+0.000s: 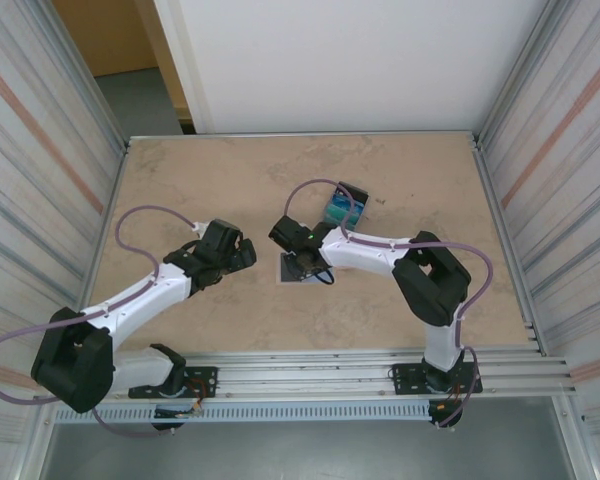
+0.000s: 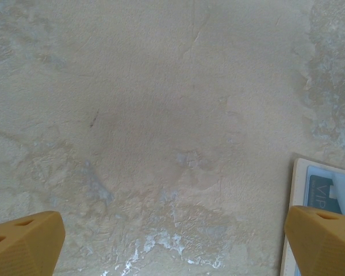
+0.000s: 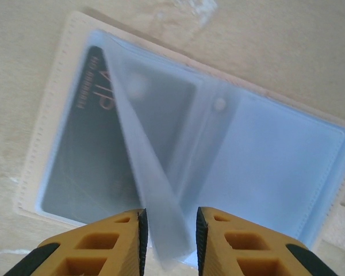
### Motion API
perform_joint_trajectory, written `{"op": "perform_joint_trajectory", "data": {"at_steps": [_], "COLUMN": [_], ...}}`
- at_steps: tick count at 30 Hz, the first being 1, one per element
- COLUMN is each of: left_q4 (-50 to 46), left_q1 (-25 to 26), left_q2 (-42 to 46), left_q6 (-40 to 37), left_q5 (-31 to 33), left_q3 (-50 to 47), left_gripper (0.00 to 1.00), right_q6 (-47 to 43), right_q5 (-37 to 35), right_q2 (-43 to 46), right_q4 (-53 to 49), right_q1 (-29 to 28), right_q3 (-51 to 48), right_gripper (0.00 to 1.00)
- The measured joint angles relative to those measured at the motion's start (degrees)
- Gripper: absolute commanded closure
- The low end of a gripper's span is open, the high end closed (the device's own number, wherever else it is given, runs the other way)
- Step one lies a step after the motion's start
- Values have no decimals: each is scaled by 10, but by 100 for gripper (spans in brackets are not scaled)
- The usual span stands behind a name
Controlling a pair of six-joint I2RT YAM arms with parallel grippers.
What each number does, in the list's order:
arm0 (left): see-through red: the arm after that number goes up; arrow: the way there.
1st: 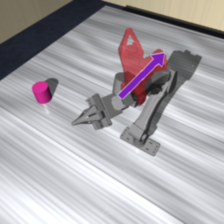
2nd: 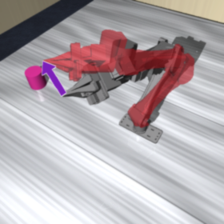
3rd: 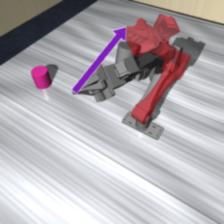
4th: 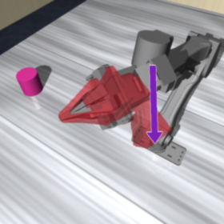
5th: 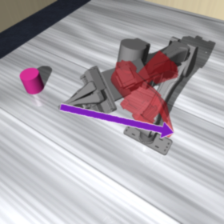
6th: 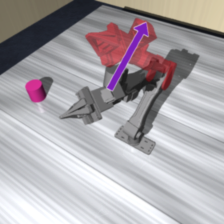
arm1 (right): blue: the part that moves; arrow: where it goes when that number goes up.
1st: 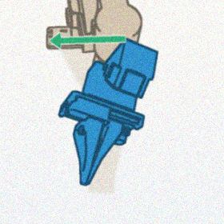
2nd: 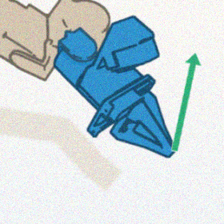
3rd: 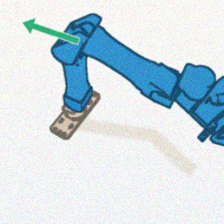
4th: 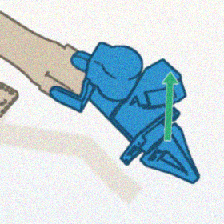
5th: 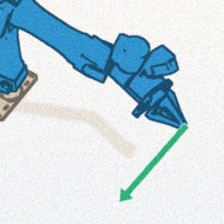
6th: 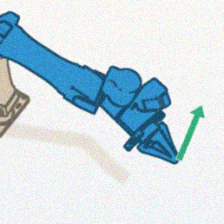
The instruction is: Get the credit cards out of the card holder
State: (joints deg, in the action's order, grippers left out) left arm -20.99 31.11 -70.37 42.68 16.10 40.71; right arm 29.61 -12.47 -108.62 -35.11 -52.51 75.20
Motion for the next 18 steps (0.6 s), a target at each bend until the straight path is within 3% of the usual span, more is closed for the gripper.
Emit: {"op": "perform_joint_trajectory", "data": {"at_steps": [18], "left_q4": [0], "left_q1": [16], "left_q2": [-26], "left_q6": [-5], "left_q5": [0], "left_q3": [8], "left_gripper": [1], "right_q6": [23], "right_q5": [-20], "right_q2": [22], "right_q4": [-9], "right_q1": [26], "right_q3": [-37], "right_gripper": [68]}}
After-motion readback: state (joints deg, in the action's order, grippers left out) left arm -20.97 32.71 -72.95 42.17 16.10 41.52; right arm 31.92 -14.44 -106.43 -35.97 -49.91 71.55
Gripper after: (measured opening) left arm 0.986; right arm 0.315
